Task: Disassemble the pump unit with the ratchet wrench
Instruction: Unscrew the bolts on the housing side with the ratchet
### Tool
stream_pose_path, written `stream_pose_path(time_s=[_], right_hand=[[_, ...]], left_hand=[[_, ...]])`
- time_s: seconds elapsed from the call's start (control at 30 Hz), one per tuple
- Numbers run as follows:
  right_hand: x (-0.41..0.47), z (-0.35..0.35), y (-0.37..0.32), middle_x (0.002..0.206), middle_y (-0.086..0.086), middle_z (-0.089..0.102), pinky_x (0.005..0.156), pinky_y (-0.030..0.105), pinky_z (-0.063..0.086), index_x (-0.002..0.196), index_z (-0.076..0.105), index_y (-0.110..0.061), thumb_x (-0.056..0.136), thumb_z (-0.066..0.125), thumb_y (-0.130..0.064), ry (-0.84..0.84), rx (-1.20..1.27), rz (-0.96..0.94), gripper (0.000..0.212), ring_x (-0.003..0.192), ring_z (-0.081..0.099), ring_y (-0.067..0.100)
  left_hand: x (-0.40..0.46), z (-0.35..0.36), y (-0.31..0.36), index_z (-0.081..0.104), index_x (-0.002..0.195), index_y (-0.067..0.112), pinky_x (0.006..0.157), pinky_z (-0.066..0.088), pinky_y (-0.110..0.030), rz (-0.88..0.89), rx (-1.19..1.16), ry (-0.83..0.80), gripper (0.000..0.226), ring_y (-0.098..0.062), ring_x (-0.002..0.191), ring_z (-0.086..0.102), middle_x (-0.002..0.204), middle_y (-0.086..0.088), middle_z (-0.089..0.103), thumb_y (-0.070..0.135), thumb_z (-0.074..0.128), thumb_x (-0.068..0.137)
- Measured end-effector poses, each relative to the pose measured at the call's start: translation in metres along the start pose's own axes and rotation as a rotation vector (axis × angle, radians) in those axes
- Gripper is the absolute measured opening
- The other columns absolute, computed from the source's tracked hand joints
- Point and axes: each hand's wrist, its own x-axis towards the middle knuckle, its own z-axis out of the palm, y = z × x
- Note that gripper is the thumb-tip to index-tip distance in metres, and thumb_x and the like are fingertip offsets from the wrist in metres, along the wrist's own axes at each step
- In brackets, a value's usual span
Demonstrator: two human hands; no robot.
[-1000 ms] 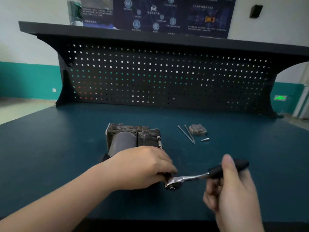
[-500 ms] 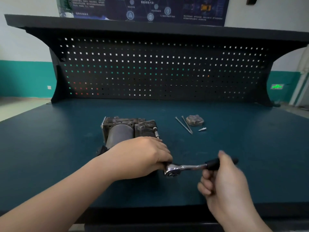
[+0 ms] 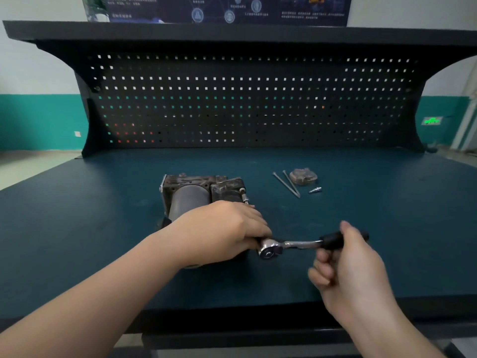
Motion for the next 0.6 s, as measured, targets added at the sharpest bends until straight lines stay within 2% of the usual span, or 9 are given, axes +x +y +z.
stream_pose_path(time_s=[0.07, 0.17, 0.23, 0.3, 0.37, 0.4, 0.5, 0.53, 0.6], right_hand=[[-0.002, 0.002, 0.000, 0.043, -0.001, 0.041, 0.031, 0.020, 0.024, 0.081, 0.042, -0.017, 0.100, 0.044, -0.036, -0.036, -0.116, -0.143, 0.027, 0.029, 0.032, 0.010], [-0.014, 0.018, -0.017, 0.052, -0.008, 0.054, 0.041, 0.017, 0.036, 0.080, 0.043, -0.032, 0.090, 0.046, -0.057, -0.264, -0.625, -0.672, 0.027, 0.041, 0.048, 0.006], [-0.019, 0.028, -0.023, 0.055, -0.017, 0.055, 0.044, 0.012, 0.035, 0.080, 0.040, -0.035, 0.085, 0.042, -0.063, -0.457, -0.880, -0.802, 0.029, 0.046, 0.050, 0.003], [-0.018, 0.029, -0.022, 0.054, -0.017, 0.055, 0.045, 0.011, 0.034, 0.080, 0.041, -0.034, 0.084, 0.042, -0.063, -0.447, -0.884, -0.834, 0.030, 0.047, 0.050, 0.004], [-0.017, 0.025, -0.015, 0.052, -0.010, 0.054, 0.046, 0.020, 0.038, 0.081, 0.046, -0.033, 0.086, 0.046, -0.062, -0.265, -0.679, -0.721, 0.029, 0.044, 0.048, 0.007], [-0.015, 0.020, -0.010, 0.048, -0.007, 0.050, 0.043, 0.025, 0.036, 0.080, 0.047, -0.031, 0.090, 0.048, -0.058, -0.163, -0.487, -0.584, 0.029, 0.040, 0.044, 0.008], [-0.005, 0.003, 0.009, 0.041, -0.001, 0.038, 0.032, 0.017, 0.022, 0.081, 0.043, -0.016, 0.099, 0.046, -0.041, 0.033, 0.016, -0.067, 0.030, 0.028, 0.027, 0.010], [-0.003, 0.000, 0.013, 0.041, 0.001, 0.038, 0.031, 0.015, 0.020, 0.082, 0.043, -0.015, 0.100, 0.045, -0.040, 0.061, 0.038, -0.006, 0.030, 0.026, 0.026, 0.010], [-0.004, 0.001, 0.012, 0.044, 0.000, 0.042, 0.033, 0.019, 0.024, 0.081, 0.045, -0.018, 0.098, 0.046, -0.042, 0.055, -0.077, -0.142, 0.029, 0.029, 0.032, 0.010]], left_hand=[[0.000, 0.001, 0.000, 0.071, 0.101, 0.004, 0.086, 0.048, -0.040, 0.024, 0.014, -0.042, 0.015, -0.028, 0.094, 0.063, 0.096, -0.006, 0.072, 0.007, 0.063, 0.088], [0.000, -0.001, 0.000, 0.071, 0.097, 0.006, 0.086, 0.048, -0.039, 0.056, 0.010, -0.057, 0.013, -0.027, 0.093, 0.064, 0.096, -0.005, 0.072, 0.007, 0.063, 0.088], [-0.001, -0.003, 0.001, 0.070, 0.086, 0.004, 0.080, 0.050, -0.039, 0.067, 0.028, -0.032, 0.008, -0.028, 0.084, 0.064, 0.086, -0.006, 0.072, 0.006, 0.063, 0.086], [-0.001, -0.003, 0.002, 0.071, 0.084, 0.003, 0.081, 0.051, -0.040, 0.055, 0.030, -0.023, 0.010, -0.028, 0.083, 0.065, 0.086, -0.007, 0.072, 0.006, 0.062, 0.086], [-0.002, -0.001, 0.003, 0.072, 0.089, 0.002, 0.084, 0.051, -0.040, 0.050, 0.047, -0.014, 0.011, -0.027, 0.088, 0.067, 0.089, -0.008, 0.073, 0.007, 0.062, 0.086], [-0.002, 0.000, 0.003, 0.072, 0.090, 0.003, 0.083, 0.051, -0.039, 0.045, 0.053, -0.002, 0.011, -0.027, 0.089, 0.067, 0.090, -0.008, 0.073, 0.008, 0.063, 0.086], [-0.003, 0.000, 0.002, 0.072, 0.094, 0.004, 0.081, 0.053, -0.039, 0.017, 0.038, 0.021, 0.011, -0.027, 0.092, 0.067, 0.091, -0.007, 0.073, 0.007, 0.066, 0.085], [-0.004, 0.000, 0.002, 0.072, 0.096, 0.004, 0.081, 0.053, -0.040, 0.015, 0.032, 0.019, 0.012, -0.027, 0.093, 0.066, 0.092, -0.007, 0.073, 0.008, 0.066, 0.085], [-0.004, 0.000, 0.001, 0.072, 0.103, 0.007, 0.085, 0.051, -0.039, 0.021, 0.027, -0.004, 0.018, -0.026, 0.097, 0.065, 0.097, -0.005, 0.073, 0.009, 0.066, 0.087]])
